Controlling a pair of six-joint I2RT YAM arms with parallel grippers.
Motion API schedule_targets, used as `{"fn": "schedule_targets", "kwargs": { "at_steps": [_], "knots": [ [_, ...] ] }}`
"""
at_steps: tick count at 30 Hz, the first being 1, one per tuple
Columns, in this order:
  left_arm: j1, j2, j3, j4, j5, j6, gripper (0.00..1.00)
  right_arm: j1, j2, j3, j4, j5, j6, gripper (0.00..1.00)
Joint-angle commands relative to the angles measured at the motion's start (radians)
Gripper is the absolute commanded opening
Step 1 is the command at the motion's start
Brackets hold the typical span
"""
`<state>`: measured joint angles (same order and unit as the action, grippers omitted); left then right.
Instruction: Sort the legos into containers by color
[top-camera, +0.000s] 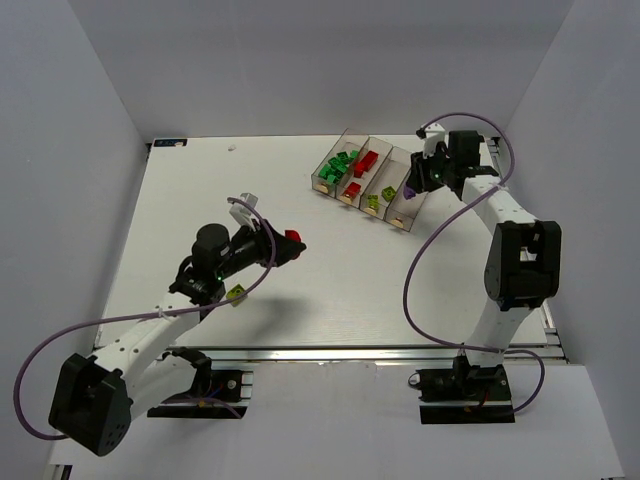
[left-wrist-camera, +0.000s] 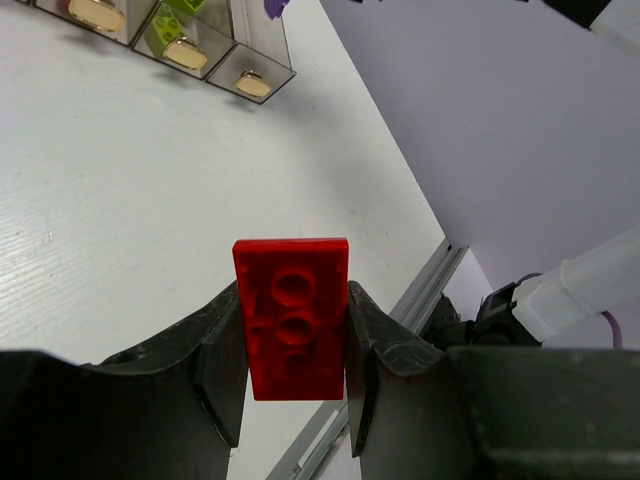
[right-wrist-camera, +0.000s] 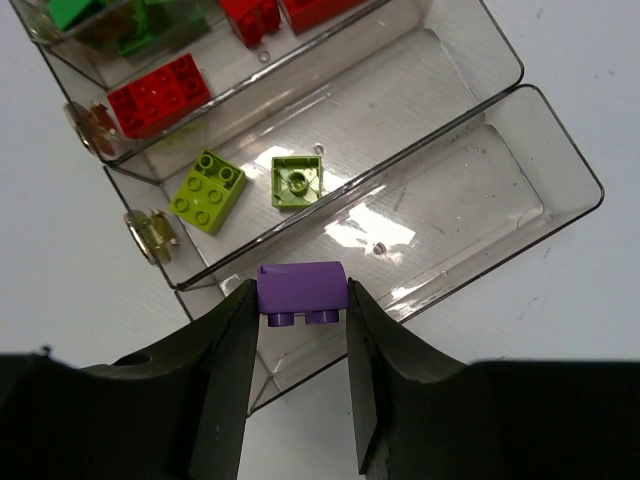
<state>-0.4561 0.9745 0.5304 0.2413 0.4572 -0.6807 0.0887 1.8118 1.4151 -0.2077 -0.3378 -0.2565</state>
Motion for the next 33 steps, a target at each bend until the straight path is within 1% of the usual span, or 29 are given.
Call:
{"fn": "schedule_targets", "kwargs": {
  "at_steps": [1, 2, 6, 7, 8, 9, 10, 15, 16, 17, 19, 22, 23, 24, 25, 26, 27, 28, 30, 31, 33],
  "knots": [
    [0.002, 0.036, 0.052, 0.072, 0.012, -0.028, 0.22, -0.007, 0.024, 0.042, 0.011, 0.034, -0.035, 0.04],
    [0.002, 0.052, 0.060, 0.081, 0.017, -0.033, 0.22, -0.007, 0.029, 0.042, 0.008, 0.030, -0.036, 0.09],
    [0.002, 0.172, 0.121, 0.107, 0.034, -0.031, 0.22, -0.009, 0.052, 0.053, -0.013, 0.017, -0.041, 0.23],
    [0.002, 0.196, 0.158, 0.108, 0.035, -0.025, 0.22, -0.009, 0.060, 0.056, -0.015, 0.016, -0.040, 0.27],
    [0.002, 0.219, 0.178, 0.112, 0.041, -0.020, 0.22, -0.009, 0.063, 0.059, -0.019, 0.016, -0.036, 0.36],
    [0.002, 0.246, 0.198, 0.115, 0.044, -0.017, 0.22, -0.010, 0.063, 0.059, -0.022, 0.016, -0.035, 0.40],
    [0.002, 0.298, 0.221, 0.112, 0.044, -0.010, 0.22, -0.013, 0.060, 0.058, -0.022, 0.011, -0.033, 0.46],
    [0.002, 0.461, 0.370, 0.150, 0.057, -0.008, 0.22, -0.027, 0.018, 0.042, -0.013, -0.019, -0.014, 0.59],
    [0.000, 0.516, 0.409, 0.165, 0.058, -0.008, 0.22, -0.033, -0.003, 0.036, -0.013, -0.035, -0.003, 0.64],
    [0.000, 0.544, 0.410, 0.165, 0.058, -0.010, 0.22, -0.033, -0.014, 0.033, -0.012, -0.043, -0.003, 0.71],
    [0.000, 0.604, 0.466, 0.200, 0.061, -0.013, 0.22, -0.046, -0.058, 0.019, -0.007, -0.072, 0.017, 0.89],
    [-0.010, 0.736, 0.569, 0.243, 0.057, -0.016, 0.21, -0.061, -0.130, -0.016, 0.004, -0.177, -0.001, 0.89],
    [-0.016, 0.769, 0.604, 0.243, 0.054, -0.005, 0.22, -0.066, -0.147, -0.031, -0.004, -0.251, -0.013, 0.89],
    [-0.032, 0.843, 0.646, 0.221, 0.051, 0.009, 0.21, -0.076, -0.166, -0.042, -0.009, -0.295, -0.029, 0.89],
    [-0.039, 0.880, 0.737, 0.196, 0.025, 0.051, 0.21, -0.076, -0.202, -0.054, -0.010, -0.329, -0.036, 0.89],
    [-0.047, 0.917, 0.787, 0.166, -0.001, 0.079, 0.20, -0.078, -0.219, -0.070, -0.006, -0.372, -0.038, 0.89],
    [-0.062, 0.984, 0.836, 0.100, -0.032, 0.105, 0.20, -0.076, -0.236, -0.103, 0.007, -0.391, -0.033, 0.89],
    [-0.069, 1.016, 0.917, 0.078, -0.087, 0.142, 0.20, -0.078, -0.265, -0.119, 0.007, -0.406, -0.021, 0.86],
    [-0.082, 1.076, 0.985, 0.049, -0.130, 0.167, 0.20, -0.078, -0.290, -0.160, 0.005, -0.452, -0.012, 0.80],
    [-0.085, 1.133, 1.053, 0.027, -0.158, 0.190, 0.20, -0.078, -0.316, -0.174, 0.005, -0.463, -0.007, 0.70],
    [-0.095, 1.179, 1.114, -0.008, -0.212, 0.213, 0.20, -0.078, -0.354, -0.214, 0.007, -0.490, 0.000, 0.54]
  ]
}}
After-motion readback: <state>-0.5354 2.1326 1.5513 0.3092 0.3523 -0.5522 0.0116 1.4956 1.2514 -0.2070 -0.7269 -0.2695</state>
